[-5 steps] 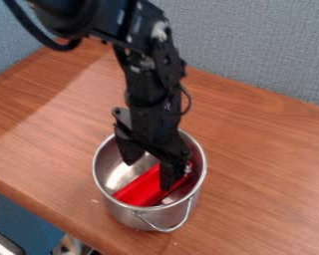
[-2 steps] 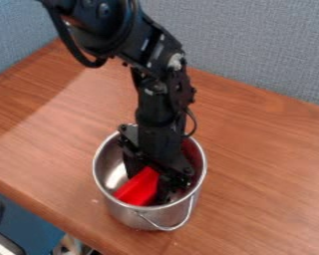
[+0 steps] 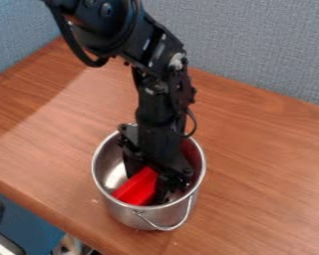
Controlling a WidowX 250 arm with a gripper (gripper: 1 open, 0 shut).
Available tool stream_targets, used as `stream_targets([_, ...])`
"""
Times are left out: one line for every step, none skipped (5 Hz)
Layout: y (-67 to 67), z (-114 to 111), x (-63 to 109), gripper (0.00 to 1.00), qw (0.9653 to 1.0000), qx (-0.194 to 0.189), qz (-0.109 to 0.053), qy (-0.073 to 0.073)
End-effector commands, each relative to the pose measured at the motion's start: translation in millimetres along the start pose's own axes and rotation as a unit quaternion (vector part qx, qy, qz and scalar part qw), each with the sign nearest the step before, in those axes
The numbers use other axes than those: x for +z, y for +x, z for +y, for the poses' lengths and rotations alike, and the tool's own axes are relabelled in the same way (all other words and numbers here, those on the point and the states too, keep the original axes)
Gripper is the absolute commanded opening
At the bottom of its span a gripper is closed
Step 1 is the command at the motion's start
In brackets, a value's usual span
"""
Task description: Move the red object from the metal pot to the table
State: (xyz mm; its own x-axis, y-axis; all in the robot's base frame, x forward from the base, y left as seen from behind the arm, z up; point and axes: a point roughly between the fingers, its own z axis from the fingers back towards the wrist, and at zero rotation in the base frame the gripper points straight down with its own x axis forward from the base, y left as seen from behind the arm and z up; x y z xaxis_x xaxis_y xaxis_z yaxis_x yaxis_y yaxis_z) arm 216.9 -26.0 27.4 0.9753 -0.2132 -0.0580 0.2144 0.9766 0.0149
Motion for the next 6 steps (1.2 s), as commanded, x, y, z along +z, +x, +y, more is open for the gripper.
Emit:
stream_targets([6.5, 2, 12.8, 0.0, 0.9998, 0.005, -0.02, -0.001])
stream_targets([5.1, 2, 16.3, 0.0, 0.9998, 0.007, -0.018, -0.004])
stream_targets([3.8, 3, 19.0, 0.0, 0.9998, 0.009, -0.016, -0.007])
stream_targets([2.4, 3, 21.8, 0.0, 0.9998, 0.011, -0.016, -0.009])
stream_targets([0.6, 3, 25.0, 0.0, 0.9997, 0.013, -0.016, -0.011])
stream_targets([-0.1, 3, 28.8, 0.0, 0.9996, 0.015, -0.017, -0.013])
